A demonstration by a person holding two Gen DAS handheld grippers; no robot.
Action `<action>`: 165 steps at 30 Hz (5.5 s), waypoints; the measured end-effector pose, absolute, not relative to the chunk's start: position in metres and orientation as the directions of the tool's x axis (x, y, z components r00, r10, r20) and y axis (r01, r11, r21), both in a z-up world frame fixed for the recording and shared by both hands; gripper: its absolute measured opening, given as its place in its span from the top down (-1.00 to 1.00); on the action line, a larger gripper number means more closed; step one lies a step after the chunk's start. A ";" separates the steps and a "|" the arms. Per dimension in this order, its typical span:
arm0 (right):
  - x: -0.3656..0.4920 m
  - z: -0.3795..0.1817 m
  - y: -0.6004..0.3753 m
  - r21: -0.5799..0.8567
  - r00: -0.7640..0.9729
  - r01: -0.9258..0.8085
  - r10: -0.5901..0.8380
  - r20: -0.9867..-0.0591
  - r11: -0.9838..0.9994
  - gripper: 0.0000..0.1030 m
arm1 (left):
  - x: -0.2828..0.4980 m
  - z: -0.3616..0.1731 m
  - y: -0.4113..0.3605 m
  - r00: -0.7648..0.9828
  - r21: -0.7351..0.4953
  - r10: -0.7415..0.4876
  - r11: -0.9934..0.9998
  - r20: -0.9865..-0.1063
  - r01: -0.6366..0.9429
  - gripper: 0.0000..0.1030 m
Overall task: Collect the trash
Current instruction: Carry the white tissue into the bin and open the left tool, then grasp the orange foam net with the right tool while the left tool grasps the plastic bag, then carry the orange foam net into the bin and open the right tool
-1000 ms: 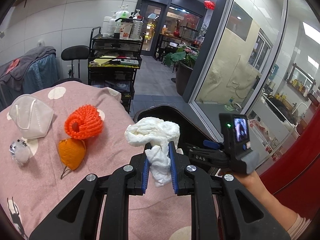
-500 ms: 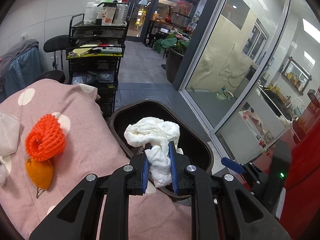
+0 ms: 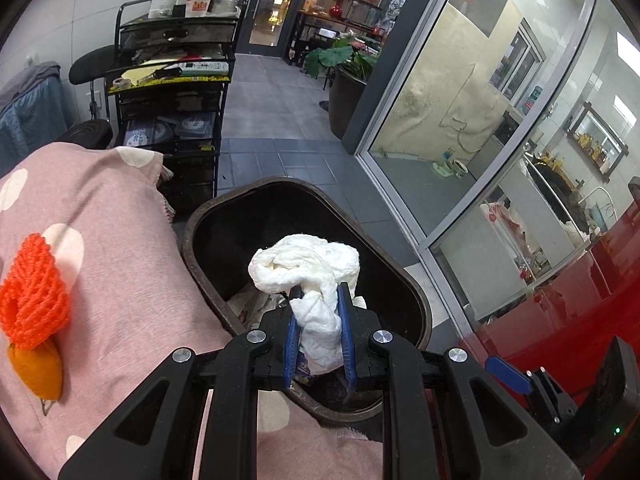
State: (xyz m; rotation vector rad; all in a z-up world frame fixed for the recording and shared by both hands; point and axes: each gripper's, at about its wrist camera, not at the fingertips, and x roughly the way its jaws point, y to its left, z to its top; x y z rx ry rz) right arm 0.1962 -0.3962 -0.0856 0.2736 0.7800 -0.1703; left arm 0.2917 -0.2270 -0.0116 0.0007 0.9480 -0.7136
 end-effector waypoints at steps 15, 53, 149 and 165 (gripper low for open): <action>0.164 -0.087 -0.414 0.190 0.690 0.305 -0.080 -0.719 0.933 -0.59 | 0.303 -0.025 -0.261 0.364 -0.270 -0.525 0.784 -0.769 0.560 -0.61; 0.192 -0.066 -0.341 0.174 0.737 0.078 0.061 -0.673 0.982 -0.69 | 0.210 0.021 -0.103 0.658 -0.148 -0.436 0.882 -0.614 0.447 -0.88; 0.259 -0.027 -0.263 0.232 0.677 -0.167 0.283 -0.679 0.958 0.43 | 0.188 0.015 0.029 0.776 -0.217 -0.257 0.963 -0.577 0.157 0.04; 0.256 -0.037 -0.319 0.216 0.708 -0.043 0.182 -0.682 0.976 0.43 | 0.187 0.018 -0.009 0.759 -0.230 -0.327 0.944 -0.563 0.236 0.04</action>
